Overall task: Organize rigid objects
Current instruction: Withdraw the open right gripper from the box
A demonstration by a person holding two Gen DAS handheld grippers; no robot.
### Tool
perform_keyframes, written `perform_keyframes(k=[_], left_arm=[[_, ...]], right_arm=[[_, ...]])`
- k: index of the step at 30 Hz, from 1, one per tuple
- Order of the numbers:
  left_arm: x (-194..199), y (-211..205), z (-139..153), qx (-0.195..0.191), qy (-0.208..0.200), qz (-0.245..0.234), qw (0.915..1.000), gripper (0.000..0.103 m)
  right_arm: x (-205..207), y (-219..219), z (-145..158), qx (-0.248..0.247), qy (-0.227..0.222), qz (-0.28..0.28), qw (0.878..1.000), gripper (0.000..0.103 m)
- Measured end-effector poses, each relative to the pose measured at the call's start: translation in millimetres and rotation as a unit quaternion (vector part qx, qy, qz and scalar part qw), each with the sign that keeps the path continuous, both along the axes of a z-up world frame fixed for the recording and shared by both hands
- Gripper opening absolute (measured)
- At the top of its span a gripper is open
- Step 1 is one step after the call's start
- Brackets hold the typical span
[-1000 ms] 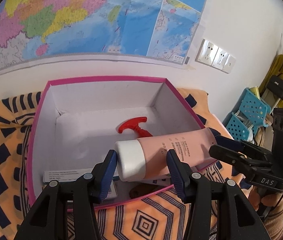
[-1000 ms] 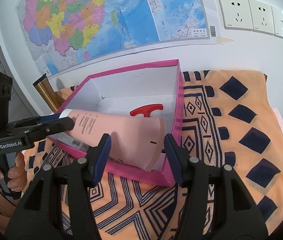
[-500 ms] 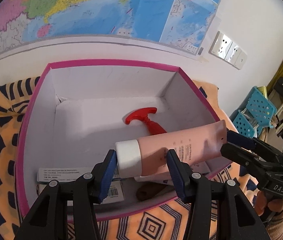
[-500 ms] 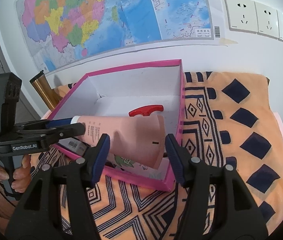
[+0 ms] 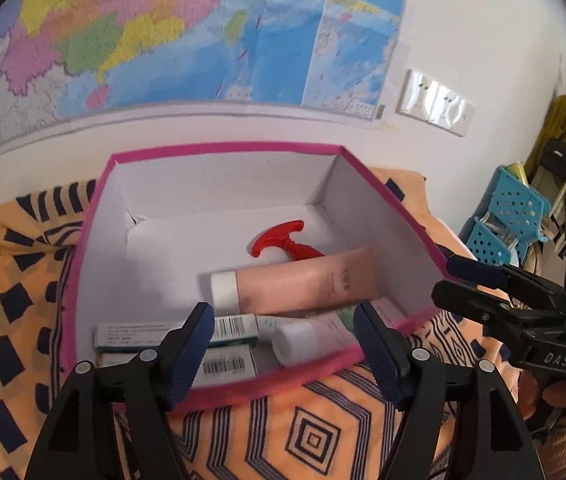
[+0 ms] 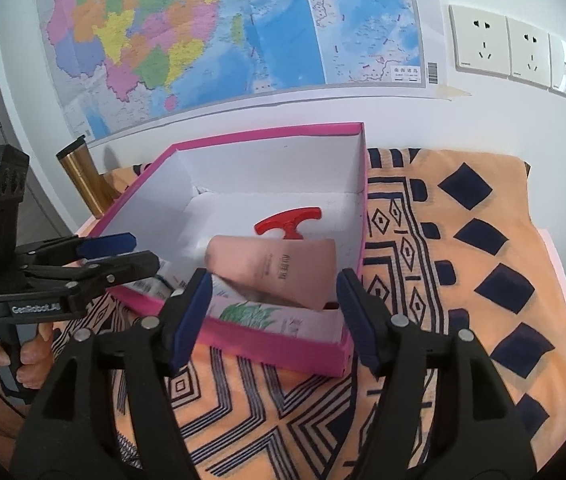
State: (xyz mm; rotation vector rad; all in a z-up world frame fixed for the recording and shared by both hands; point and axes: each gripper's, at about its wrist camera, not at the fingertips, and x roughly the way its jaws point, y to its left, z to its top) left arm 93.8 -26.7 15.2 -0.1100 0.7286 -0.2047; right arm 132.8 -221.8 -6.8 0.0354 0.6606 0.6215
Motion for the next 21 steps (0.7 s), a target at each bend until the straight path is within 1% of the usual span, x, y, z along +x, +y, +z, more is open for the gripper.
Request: perform_keyframes(k=[2, 4, 6, 7, 8, 9, 10, 12, 14, 18, 21], left_arm=[[-11, 1, 4, 0.001, -0.014, -0.002, 0.9999, 0.086], [-25, 2, 7, 0.003, -0.031, -0.002, 0.9995, 0.089], [-37, 3, 9, 0.006, -0.044, 0.001, 0.9990, 0.098], [-42, 4, 9, 0.006, -0.050, 0.006, 0.9987, 0.103], [-50, 6, 9, 0.005, -0.058, 0.013, 0.9982, 0.103], [-54, 7, 8, 0.006, -0.060, 0.017, 0.9980, 0.103], [-58, 8, 6, 0.006, -0.058, 0.023, 0.9980, 0.103], [-65, 12, 0, 0.002, -0.052, 0.039, 0.9979, 0.103], [-71, 17, -9, -0.005, -0.040, 0.050, 0.9979, 0.103], [-75, 21, -30, -0.008, -0.009, 0.066, 0.9978, 0.103], [-81, 22, -41, -0.005, 0.004, 0.075, 0.9972, 0.103]], right_arm=[[-8, -1, -1, 0.006, -0.004, 0.005, 1.000, 0.067], [-18, 0, -2, 0.010, -0.010, 0.010, 1.000, 0.069], [-27, 1, -3, 0.014, -0.016, 0.016, 1.000, 0.076], [-33, 2, -4, 0.015, -0.020, 0.019, 0.999, 0.077], [-39, 4, -5, 0.014, -0.027, 0.022, 0.999, 0.078], [-46, 6, -7, 0.011, -0.035, 0.023, 0.999, 0.082], [-51, 7, -8, 0.008, -0.041, 0.021, 0.999, 0.084], [-63, 11, -14, -0.001, -0.059, 0.014, 0.998, 0.095], [-72, 16, -21, -0.011, -0.070, 0.009, 0.997, 0.100], [-83, 21, -35, -0.018, -0.073, 0.001, 0.997, 0.100], [-88, 22, -42, -0.015, -0.070, -0.004, 0.997, 0.100]])
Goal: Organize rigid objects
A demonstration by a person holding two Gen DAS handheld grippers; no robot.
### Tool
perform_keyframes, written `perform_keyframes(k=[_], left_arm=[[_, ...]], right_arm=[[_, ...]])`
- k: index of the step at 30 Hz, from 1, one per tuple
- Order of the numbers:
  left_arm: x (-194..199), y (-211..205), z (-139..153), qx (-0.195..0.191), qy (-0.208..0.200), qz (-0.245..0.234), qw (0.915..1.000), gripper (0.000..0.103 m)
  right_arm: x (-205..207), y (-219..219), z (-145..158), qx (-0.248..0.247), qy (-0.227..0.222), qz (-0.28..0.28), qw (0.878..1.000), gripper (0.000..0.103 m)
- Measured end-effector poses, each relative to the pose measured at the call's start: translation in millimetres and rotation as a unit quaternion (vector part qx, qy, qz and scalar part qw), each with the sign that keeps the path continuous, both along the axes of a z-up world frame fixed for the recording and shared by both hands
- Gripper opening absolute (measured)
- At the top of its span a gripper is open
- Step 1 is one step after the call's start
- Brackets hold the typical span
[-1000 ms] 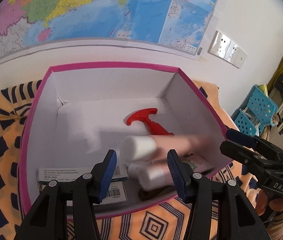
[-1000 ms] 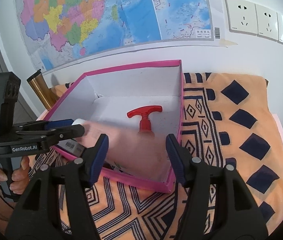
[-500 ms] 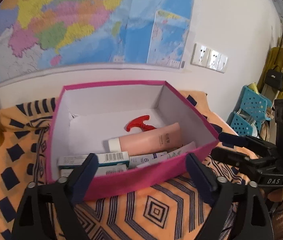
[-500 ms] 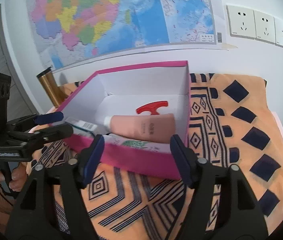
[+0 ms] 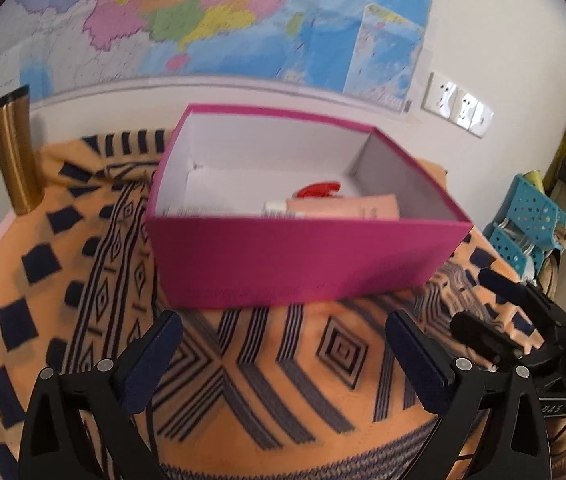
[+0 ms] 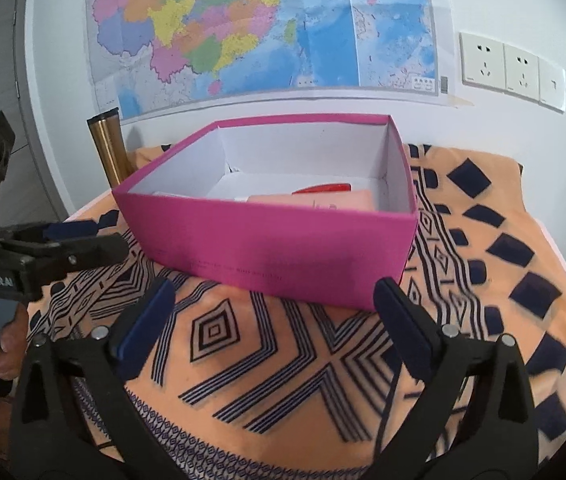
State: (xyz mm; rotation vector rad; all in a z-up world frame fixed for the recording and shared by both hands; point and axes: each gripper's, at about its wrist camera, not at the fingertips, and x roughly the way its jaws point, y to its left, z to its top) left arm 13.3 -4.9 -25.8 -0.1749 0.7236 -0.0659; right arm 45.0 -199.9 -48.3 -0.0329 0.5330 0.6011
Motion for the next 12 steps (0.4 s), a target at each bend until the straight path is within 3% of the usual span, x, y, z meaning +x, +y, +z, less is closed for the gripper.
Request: perform_keyframes(k=[12], left_arm=[[-14, 2, -12, 0.037, 0.004, 0.032, 0.9988, 0.103]], right_arm=[[-11, 4, -9, -0.009, 0.010, -0.003, 1.000, 0.100]])
